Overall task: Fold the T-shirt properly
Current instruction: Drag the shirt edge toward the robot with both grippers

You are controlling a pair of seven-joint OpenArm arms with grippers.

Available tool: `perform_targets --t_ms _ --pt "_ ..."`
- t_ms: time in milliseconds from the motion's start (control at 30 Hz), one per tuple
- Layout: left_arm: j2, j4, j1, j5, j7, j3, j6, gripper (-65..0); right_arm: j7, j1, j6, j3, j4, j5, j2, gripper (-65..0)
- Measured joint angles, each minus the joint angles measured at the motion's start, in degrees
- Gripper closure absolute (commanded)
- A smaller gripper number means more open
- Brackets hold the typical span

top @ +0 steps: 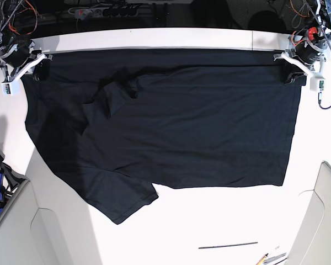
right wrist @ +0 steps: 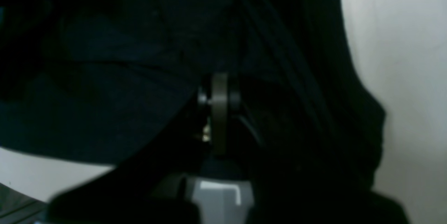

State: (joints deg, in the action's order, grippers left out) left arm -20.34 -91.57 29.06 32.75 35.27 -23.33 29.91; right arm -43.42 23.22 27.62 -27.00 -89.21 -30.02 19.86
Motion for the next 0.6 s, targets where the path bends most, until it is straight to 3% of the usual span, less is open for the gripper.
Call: perform_targets --t_ms 233,600 --pt "0.33 -0.20 1.81 3.72 0.39 -0.22 -0.07 0.0 -1.62 0.81 0.00 0.00 -0.11 -0.09 0.33 0.0" --pt "0.31 -0.31 3.41 4.24 0.04 -0.28 1.49 0.0 -1.38 3.80 0.22 -0.15 -0.37 -1.73 0.79 0.0"
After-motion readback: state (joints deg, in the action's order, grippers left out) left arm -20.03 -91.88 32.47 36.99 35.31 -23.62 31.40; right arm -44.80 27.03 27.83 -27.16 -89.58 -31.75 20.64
